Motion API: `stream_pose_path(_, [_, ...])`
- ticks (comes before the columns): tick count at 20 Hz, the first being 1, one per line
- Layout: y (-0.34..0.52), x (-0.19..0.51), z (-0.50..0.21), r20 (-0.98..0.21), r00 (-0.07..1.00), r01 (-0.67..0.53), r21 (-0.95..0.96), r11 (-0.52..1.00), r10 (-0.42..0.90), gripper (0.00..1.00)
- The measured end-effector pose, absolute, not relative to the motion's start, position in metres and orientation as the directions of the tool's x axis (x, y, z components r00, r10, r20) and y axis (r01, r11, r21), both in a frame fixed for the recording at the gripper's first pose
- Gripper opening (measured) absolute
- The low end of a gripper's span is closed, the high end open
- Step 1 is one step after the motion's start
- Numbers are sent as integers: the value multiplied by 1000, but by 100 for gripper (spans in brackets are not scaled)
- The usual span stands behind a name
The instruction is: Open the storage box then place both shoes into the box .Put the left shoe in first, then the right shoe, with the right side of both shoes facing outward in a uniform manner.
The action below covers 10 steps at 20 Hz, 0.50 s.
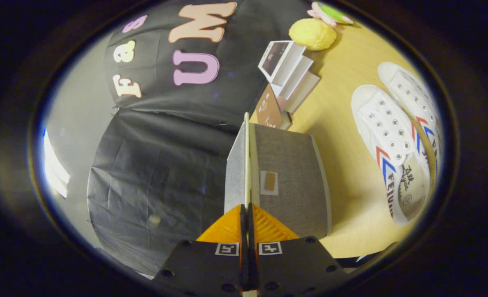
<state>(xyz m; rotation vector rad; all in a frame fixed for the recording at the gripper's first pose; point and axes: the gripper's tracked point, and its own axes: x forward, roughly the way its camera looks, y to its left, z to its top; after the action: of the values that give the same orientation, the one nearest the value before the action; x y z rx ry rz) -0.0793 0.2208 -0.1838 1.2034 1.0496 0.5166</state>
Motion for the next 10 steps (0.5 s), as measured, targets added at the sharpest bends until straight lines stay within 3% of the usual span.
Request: stream_pose_path(10, [266,-53,-83,-239,462,23,966,257,854,6])
